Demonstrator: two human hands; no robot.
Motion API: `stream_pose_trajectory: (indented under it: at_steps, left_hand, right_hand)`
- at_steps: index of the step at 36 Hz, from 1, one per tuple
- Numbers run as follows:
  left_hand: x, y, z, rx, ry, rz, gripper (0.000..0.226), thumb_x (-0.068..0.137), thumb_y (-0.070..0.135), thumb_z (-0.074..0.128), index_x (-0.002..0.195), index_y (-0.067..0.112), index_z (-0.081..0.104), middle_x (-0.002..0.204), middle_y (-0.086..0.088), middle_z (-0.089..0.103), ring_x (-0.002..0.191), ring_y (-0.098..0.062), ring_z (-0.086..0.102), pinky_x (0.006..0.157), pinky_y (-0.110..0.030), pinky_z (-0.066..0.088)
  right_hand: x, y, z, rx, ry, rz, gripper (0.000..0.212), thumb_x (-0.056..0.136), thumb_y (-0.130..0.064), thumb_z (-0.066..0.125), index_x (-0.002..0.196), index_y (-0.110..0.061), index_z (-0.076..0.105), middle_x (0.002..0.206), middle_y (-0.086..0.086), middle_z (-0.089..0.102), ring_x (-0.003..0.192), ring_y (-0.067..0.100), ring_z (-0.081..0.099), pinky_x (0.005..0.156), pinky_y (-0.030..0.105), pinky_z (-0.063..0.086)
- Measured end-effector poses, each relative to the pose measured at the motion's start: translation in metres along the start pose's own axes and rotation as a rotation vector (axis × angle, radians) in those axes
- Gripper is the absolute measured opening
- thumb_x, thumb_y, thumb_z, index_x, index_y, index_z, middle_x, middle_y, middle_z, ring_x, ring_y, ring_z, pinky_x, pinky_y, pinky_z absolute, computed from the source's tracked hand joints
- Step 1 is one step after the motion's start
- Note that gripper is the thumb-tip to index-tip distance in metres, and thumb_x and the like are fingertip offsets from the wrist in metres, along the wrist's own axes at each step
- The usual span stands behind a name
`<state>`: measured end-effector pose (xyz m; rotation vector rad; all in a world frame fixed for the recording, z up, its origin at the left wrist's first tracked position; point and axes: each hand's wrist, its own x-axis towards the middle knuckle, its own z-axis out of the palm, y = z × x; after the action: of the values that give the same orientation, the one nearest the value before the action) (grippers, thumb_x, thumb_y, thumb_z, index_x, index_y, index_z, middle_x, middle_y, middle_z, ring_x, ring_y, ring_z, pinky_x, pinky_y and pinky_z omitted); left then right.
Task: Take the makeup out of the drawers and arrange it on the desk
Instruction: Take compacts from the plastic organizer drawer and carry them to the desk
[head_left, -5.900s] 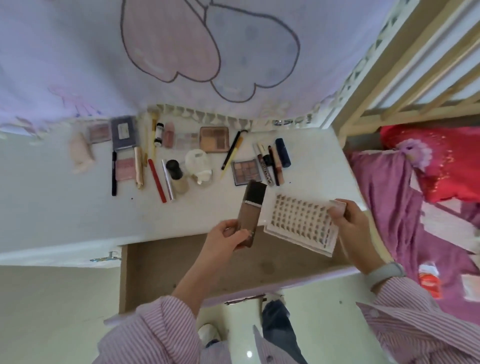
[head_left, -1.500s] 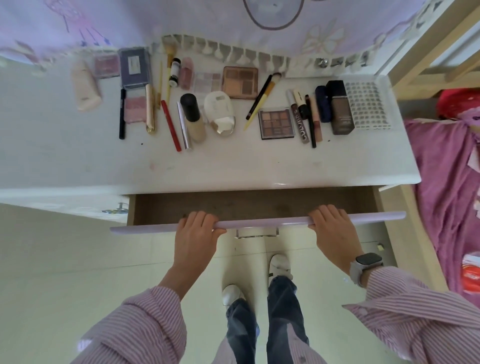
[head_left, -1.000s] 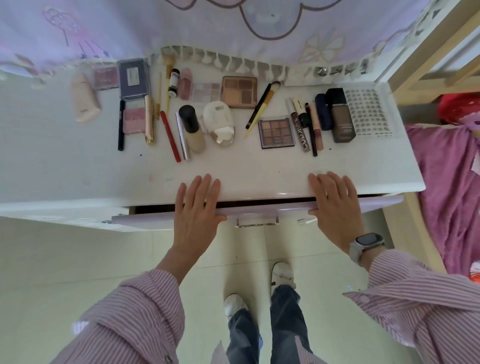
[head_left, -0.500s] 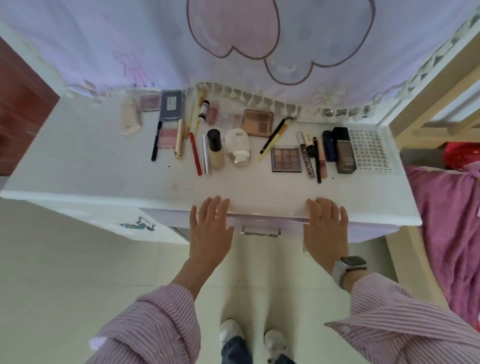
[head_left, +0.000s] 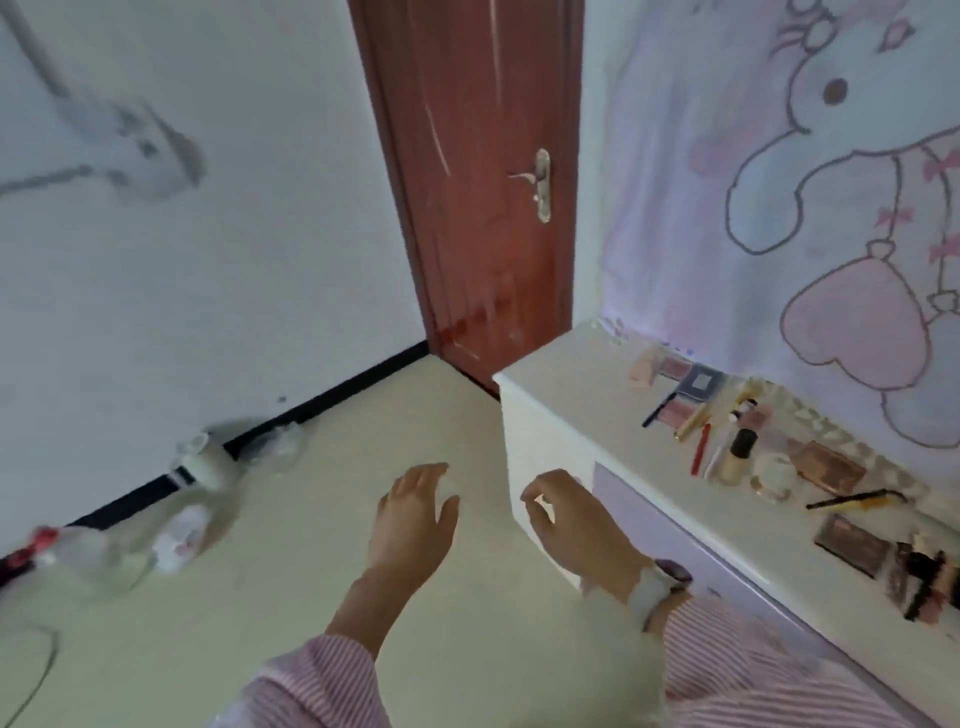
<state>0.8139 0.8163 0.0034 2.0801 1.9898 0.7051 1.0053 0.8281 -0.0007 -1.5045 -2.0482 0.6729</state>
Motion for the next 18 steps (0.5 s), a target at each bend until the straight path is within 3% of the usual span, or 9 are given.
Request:
stream_pose_trajectory:
  at_steps: [6, 11, 18]
  left_hand:
    - [-0.078, -0.086, -0.153, 0.141, 0.253, -0.285, 0.039, 0.095, 0.027, 0.047, 0.132, 0.018, 0.047, 0.135, 0.0, 0.048, 0.124, -0.02, 0.044, 0.101, -0.035, 0.035]
    - [-0.187, -0.165, -0.25, 0.232, 0.447, -0.527, 0.034, 0.093, 0.024, 0.052, 0.125, 0.015, 0.055, 0.128, -0.003, 0.055, 0.121, -0.025, 0.048, 0.098, -0.039, 0.036]
    - [-0.388, -0.254, -0.353, 0.393, 0.594, -0.878, 0.036, 0.095, 0.032, 0.046, 0.129, 0.021, 0.052, 0.131, 0.001, 0.052, 0.121, -0.021, 0.045, 0.097, -0.034, 0.032]
  right_hand:
    - [0.022, -0.172, 0.047, 0.033, -0.201, -0.363, 0.028, 0.095, -0.021, 0.043, 0.118, -0.013, 0.057, 0.119, 0.0, 0.061, 0.111, 0.015, 0.055, 0.095, 0.027, 0.043]
    - [-0.005, -0.312, 0.119, 0.079, -0.308, -0.618, 0.027, 0.096, -0.019, 0.042, 0.116, -0.011, 0.059, 0.12, 0.004, 0.057, 0.108, 0.017, 0.055, 0.088, 0.024, 0.041]
    - [-0.098, -0.491, 0.253, 0.1, -0.517, -0.919, 0.027, 0.095, -0.02, 0.043, 0.112, -0.01, 0.061, 0.116, 0.004, 0.061, 0.113, 0.02, 0.051, 0.094, 0.03, 0.039]
